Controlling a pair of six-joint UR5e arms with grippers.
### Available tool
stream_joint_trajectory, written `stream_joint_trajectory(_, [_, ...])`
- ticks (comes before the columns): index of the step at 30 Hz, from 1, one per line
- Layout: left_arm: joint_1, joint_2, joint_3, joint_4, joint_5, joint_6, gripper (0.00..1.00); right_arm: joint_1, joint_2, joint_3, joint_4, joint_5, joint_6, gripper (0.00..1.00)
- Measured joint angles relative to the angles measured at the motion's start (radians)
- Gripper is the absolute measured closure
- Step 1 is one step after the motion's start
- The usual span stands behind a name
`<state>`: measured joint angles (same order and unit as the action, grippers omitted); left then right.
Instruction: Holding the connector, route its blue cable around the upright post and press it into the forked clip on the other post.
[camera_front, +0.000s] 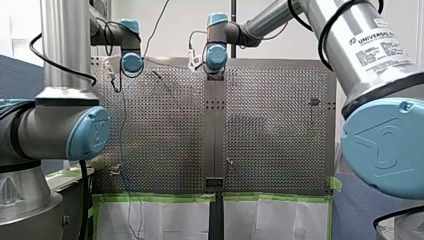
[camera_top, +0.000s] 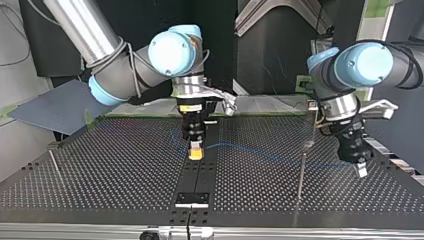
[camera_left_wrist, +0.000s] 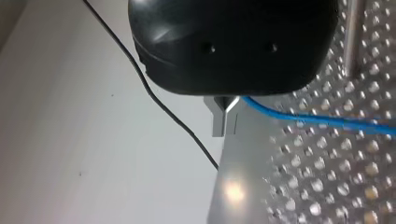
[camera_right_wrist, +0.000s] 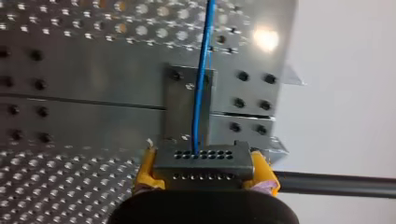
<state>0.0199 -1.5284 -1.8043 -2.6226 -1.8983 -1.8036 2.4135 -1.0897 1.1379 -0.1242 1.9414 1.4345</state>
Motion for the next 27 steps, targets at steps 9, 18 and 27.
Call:
stream_joint_trajectory(9, [0.034, -0.047, 0.037, -0.003, 0.050, 0.002, 1.00, -0.019, 0.013, -0.062, 0.041, -0.014, 0.007, 1.00])
stream_joint_trajectory(18, [0.058, -0.093, 0.073, 0.004, 0.118, -0.016, 1.00, -0.021, 0.036, -0.089, -0.010, -0.031, 0.011, 1.00])
stream_joint_trajectory(27, [0.075, -0.149, 0.090, -0.007, 0.169, -0.027, 1.00, -0.011, 0.104, -0.159, 0.041, 0.001, 0.013, 1.00])
